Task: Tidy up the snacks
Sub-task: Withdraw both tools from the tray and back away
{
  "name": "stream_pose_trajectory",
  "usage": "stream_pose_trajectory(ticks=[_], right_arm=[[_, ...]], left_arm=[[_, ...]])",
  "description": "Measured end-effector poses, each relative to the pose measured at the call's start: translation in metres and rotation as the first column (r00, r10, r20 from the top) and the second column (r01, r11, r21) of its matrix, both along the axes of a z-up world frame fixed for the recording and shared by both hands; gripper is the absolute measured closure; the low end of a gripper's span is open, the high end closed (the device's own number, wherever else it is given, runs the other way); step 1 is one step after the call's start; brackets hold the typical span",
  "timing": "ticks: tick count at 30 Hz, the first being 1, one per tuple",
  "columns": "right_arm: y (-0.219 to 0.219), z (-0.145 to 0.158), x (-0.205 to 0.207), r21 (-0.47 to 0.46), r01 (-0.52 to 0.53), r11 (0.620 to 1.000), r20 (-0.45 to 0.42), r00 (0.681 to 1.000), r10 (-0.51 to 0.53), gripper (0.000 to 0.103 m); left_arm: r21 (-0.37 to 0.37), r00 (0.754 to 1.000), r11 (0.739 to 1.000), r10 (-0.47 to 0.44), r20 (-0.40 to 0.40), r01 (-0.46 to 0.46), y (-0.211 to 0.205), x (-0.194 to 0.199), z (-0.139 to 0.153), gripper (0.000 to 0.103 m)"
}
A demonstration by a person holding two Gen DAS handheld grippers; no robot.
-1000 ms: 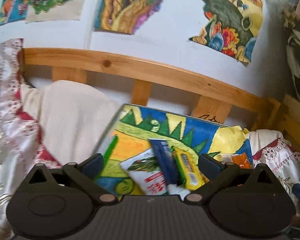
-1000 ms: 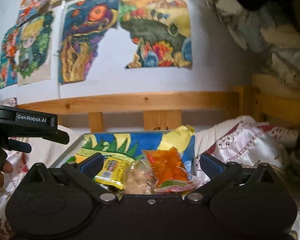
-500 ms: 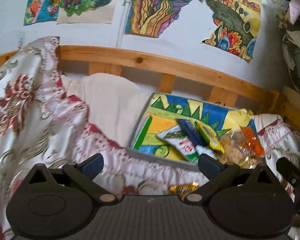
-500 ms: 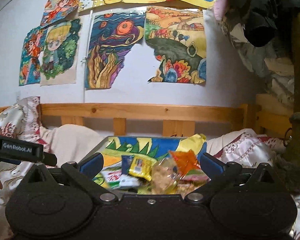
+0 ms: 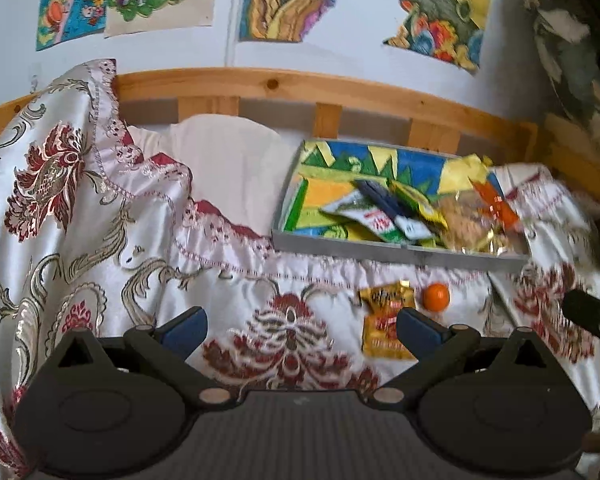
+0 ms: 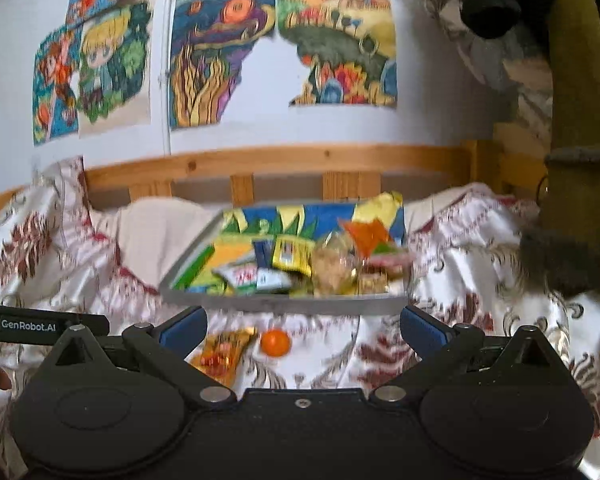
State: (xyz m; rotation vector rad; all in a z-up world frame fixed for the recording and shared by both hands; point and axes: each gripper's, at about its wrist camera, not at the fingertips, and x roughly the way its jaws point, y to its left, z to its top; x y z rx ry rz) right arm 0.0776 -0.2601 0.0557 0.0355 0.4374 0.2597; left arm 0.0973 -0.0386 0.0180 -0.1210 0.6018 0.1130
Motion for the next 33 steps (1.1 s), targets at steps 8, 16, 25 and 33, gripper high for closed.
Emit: stream_pose_trajectory(ticks=[8, 16, 25, 33], right_arm=[[0.011, -0.007, -0.001, -0.069, -0.002, 0.998, -0.054, 0.999, -0.002, 0.001], [0.017, -0.013, 0.005, -0.105, -0.025, 0.994, -0.088, 0.996, 0.016, 0.001], [0.02, -0.015, 0.009, -0.114, -0.042, 0.993, -0.109, 0.994, 0.029, 0.001], [0.02, -0.017, 0.011, -0.118, -0.047, 0.992, -0.123, 0.992, 0.032, 0.001]], left_arm=[[0.043, 0.999, 0.999, -0.003, -0.047, 0.005, 0.003, -0.006, -0.008, 0.001], [0.048, 0.997, 0.999, 0.015, -0.07, -0.012, 0.008, -0.007, -0.011, 0.001], [0.042, 0.995, 0.998, 0.039, -0.086, -0.036, 0.01, -0.005, -0.013, 0.001], [0.015, 0.994, 0.998, 0.059, -0.092, -0.058, 0.011, -0.002, -0.015, 0.001]])
